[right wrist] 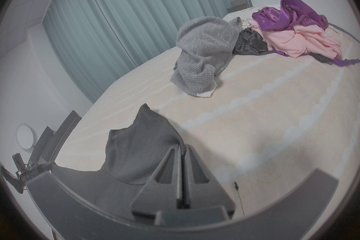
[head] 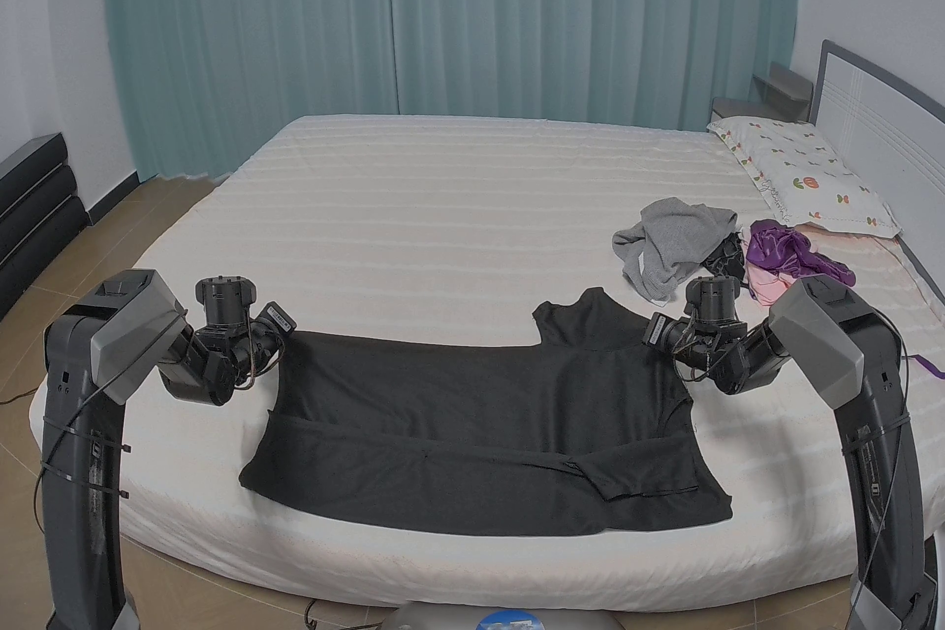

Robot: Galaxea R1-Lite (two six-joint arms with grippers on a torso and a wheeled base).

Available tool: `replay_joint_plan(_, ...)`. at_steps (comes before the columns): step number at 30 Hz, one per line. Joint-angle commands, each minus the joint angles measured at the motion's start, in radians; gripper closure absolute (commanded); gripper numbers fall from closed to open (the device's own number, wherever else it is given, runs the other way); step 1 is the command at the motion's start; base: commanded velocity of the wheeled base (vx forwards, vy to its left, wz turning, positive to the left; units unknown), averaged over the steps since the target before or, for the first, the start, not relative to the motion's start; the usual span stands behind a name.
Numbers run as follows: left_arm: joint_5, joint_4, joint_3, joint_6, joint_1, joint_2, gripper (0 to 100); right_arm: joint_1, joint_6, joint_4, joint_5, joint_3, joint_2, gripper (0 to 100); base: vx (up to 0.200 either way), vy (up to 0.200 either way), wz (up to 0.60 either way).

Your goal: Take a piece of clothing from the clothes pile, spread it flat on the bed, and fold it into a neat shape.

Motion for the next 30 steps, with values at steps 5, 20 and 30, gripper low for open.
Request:
replay_joint_plan(5, -0.003, -0.007, 0.032, -0.003, 0.006, -0.060, 100, -0.009, 0.018, -0.028, 0.027, 0.131, -0.113, 100, 0.000, 0.000, 0.00)
replay_joint_plan(20, -0.001, -0.007, 0.031, -0.003, 0.025, -0.052, 100, -0.017, 0.022, -0.079, 0.116, 0.193, -0.087, 0, 0.000, 0.000, 0.00)
replay_joint_plan(30, -0.004, -0.003, 0.034, -0.003, 0.025, -0.052, 100, -0.018, 0.045, -0.123, 0.176, 0.190, -0.082, 0, 0.000, 0.000, 0.00)
